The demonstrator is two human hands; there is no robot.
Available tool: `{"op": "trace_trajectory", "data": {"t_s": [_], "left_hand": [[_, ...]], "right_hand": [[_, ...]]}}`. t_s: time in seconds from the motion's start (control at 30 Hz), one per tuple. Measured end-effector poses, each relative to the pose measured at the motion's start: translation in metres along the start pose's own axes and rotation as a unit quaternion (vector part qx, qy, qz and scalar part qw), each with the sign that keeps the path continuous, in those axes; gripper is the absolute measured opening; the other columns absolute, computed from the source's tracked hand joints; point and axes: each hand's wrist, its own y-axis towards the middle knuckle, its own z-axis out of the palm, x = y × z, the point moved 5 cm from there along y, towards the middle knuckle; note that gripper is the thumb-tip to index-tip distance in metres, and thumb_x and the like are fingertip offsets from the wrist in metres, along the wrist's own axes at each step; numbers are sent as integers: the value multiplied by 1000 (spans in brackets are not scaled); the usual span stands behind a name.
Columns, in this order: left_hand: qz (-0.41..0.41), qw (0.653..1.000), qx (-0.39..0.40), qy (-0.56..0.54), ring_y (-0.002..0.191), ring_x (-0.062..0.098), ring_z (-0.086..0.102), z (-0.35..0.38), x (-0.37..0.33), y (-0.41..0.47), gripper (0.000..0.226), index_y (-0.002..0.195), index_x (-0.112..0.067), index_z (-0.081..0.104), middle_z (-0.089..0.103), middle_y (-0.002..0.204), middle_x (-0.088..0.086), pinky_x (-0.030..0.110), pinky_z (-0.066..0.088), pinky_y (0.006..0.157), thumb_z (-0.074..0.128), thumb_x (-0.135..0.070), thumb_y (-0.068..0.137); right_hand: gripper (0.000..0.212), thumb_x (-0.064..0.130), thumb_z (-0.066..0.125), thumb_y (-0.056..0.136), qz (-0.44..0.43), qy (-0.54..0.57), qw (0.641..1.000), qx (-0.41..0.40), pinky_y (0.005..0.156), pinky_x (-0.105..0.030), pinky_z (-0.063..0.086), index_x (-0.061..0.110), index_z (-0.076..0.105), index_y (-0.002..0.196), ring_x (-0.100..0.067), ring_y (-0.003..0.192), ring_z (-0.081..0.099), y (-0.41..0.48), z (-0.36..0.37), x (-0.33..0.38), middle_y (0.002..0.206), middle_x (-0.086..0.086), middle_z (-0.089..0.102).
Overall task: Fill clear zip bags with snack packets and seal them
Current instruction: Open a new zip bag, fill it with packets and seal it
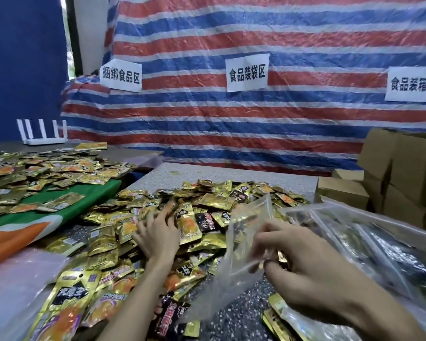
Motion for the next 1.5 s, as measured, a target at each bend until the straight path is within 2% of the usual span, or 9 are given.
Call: {"op": "trace_trajectory", "data": {"t_s": [0.13, 0.3, 0.47, 0.63, 0.8, 1.03, 1.13, 1.3, 1.5], "left_hand": [[41, 997, -61, -20, 127, 30, 42, -37, -13, 12, 29, 121, -20, 68, 55, 137, 6, 48, 32, 106, 54, -32, 100], [78, 986, 13, -149, 68, 20, 60, -91, -48, 14, 25, 103, -17, 67, 66, 83, -1, 36, 52, 61, 46, -30, 104], [46, 909, 137, -391, 68, 13, 73, -146, -87, -8, 28, 84, -18, 68, 74, 71, 0, 23, 58, 55, 49, -26, 103], [65, 845, 146, -511, 68, 11, 72, -192, -111, -33, 45, 68, -24, 78, 75, 72, -2, 27, 55, 60, 49, -25, 103], [124, 880, 136, -437, 59, 14, 71, -205, -119, -51, 39, 70, -18, 74, 74, 68, 1, 21, 51, 45, 53, -28, 101], [200, 931, 126, -279, 52, 18, 61, -199, -130, -65, 42, 72, -9, 70, 70, 64, 2, 38, 48, 52, 55, -40, 97], [242, 930, 146, -235, 51, 13, 53, -188, -139, -77, 41, 73, -7, 66, 65, 64, 5, 37, 44, 54, 54, -38, 98], [255, 907, 249, -226, 66, 26, 63, -165, -147, -90, 38, 74, -8, 65, 64, 66, 7, 48, 54, 65, 56, -37, 98], [247, 883, 266, -298, 67, 18, 70, -169, -148, -87, 19, 79, -15, 73, 72, 72, 3, 40, 60, 70, 88, -25, 71]], "right_hand": [[17, 30, 44, 72, -9, 3, 1000, -19, 64, -15, 41, 38, 59, 76, 0, 83, 58, 0, 0, 0, 82, 23, 59], [15, 27, 50, 74, -5, 10, 999, -30, 66, -33, 54, 34, 61, 81, -7, 78, 62, -2, -3, -5, 80, 17, 64], [15, 34, 52, 76, -3, 14, 1000, -24, 69, -36, 54, 31, 65, 83, -7, 79, 64, -3, -4, -4, 82, 18, 66], [11, 38, 54, 78, -20, 4, 1000, -8, 70, -32, 55, 40, 65, 82, -3, 82, 64, -3, -1, -2, 86, 22, 65], [12, 28, 62, 82, -65, 29, 997, -24, 65, -23, 52, 37, 70, 81, -7, 81, 66, -4, -3, 8, 85, 20, 66], [12, 28, 64, 81, -71, 21, 993, -87, 66, -34, 54, 32, 74, 85, -7, 76, 65, -3, -4, 9, 84, 20, 66], [11, 24, 66, 80, -88, 23, 990, -108, 65, -37, 53, 29, 74, 86, -7, 77, 65, -1, -1, 15, 86, 18, 65], [12, 17, 69, 78, -99, 44, 985, -135, 64, -36, 53, 27, 73, 85, -8, 75, 64, 0, -1, 14, 87, 16, 65], [11, 11, 70, 80, -108, 65, 974, -187, 65, -23, 50, 20, 74, 81, -9, 75, 64, -3, -14, 8, 79, 13, 66]]}}
